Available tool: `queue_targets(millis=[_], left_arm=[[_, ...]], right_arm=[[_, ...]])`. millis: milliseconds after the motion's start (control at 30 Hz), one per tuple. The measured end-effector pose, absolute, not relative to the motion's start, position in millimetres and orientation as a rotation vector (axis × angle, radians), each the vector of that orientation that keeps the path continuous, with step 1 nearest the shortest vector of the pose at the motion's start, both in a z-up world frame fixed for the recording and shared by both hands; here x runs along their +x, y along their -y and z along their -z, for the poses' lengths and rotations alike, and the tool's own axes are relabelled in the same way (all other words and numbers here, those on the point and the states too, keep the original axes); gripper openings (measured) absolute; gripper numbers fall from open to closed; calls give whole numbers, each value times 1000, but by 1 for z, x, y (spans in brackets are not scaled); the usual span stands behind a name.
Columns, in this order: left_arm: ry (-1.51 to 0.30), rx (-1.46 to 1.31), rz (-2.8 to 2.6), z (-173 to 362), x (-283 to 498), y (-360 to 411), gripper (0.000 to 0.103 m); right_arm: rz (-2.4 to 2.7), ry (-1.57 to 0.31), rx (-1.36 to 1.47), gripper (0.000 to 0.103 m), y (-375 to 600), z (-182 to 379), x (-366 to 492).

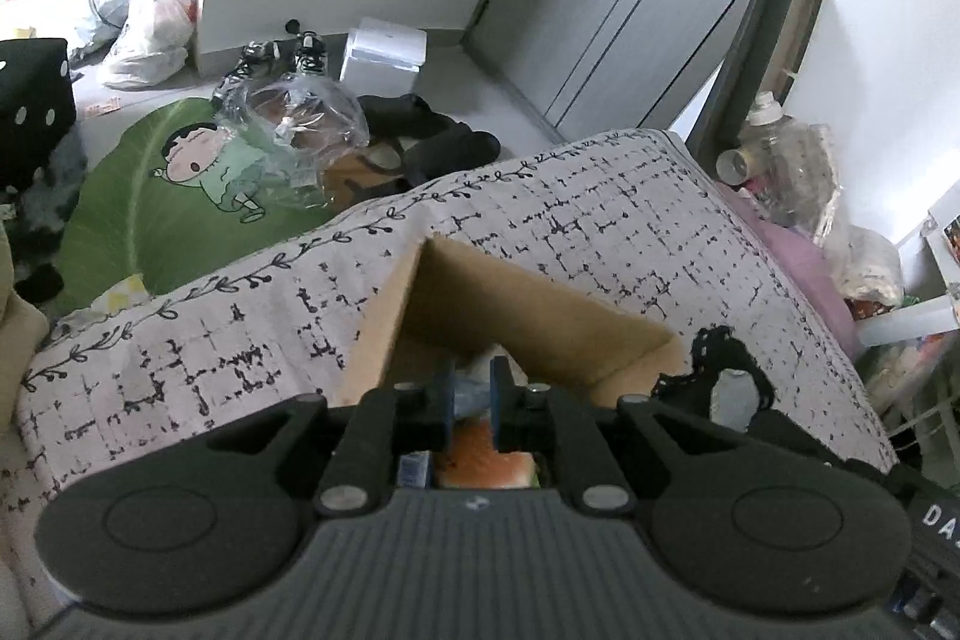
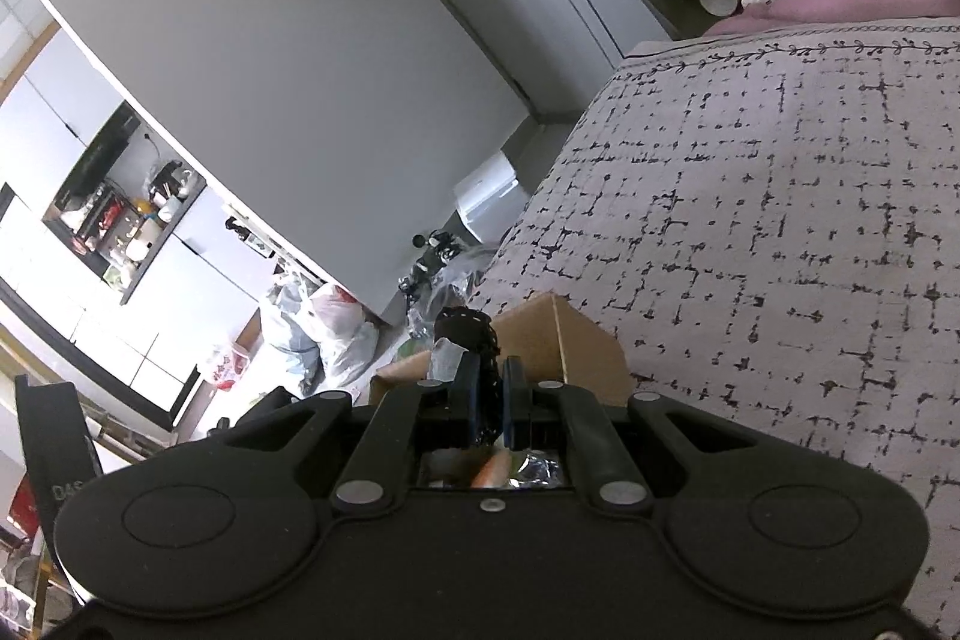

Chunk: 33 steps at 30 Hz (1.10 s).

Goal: Organize soft objects
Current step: 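Lower the plush into the box and open the left tool while the right tool releases the ring toy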

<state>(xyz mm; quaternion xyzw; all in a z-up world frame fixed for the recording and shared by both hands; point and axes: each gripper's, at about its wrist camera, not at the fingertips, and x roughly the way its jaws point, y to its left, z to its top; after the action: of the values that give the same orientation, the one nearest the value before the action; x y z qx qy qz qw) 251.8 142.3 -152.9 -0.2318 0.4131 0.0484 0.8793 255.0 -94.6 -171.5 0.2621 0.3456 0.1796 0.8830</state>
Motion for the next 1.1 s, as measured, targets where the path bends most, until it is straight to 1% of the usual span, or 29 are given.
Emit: queue_targets(millis=[367,400,433,467,500,533,567,600,667,700,767,867,900,967,1000,1067,1100], left_arm=[[-870,-491,-119,143,251,-152,9],[-873,-489,-122,143,250,-153,9],[-873,-488,-124,141,249,-153,9],[-872,-487,-125,140,248,-153,9],[-872,-485,-125,138,247,-153,9],[-874,-481,-123,137,245,-153,10],[-877,-477,-120,135,244,-152,11],[-881,-474,-117,134,243,-151,13],[-882,-468,-112,131,240,-148,23],[-879,-464,-112,129,238,-147,26],[-872,-456,-118,126,234,-145,41],[-868,-448,-124,121,228,-139,51],[-866,-445,-121,119,226,-137,53],[-860,-438,-117,114,222,-133,61],[-856,-434,-117,112,220,-131,62],[-850,-422,-113,107,215,-128,70],[-846,-418,-113,105,212,-126,72]], right_arm=[[-383,-727,547,8,74,166,271],[-390,-723,557,9,72,165,271],[-400,-717,564,14,70,165,272],[-412,-710,570,14,69,164,273],[-416,-711,569,21,67,165,274],[-411,-723,564,33,66,166,275],[-399,-732,563,39,66,166,274],[-389,-731,563,46,68,166,272],[-391,-722,560,47,73,164,266],[-393,-720,559,48,75,162,262],[-386,-719,559,49,81,159,257],[-371,-705,540,52,89,150,248],[-366,-701,533,54,92,147,245],[-351,-697,524,56,98,142,238],[-343,-695,521,57,101,140,235],[-332,-691,518,58,108,136,229],[-328,-688,515,59,111,134,226]])
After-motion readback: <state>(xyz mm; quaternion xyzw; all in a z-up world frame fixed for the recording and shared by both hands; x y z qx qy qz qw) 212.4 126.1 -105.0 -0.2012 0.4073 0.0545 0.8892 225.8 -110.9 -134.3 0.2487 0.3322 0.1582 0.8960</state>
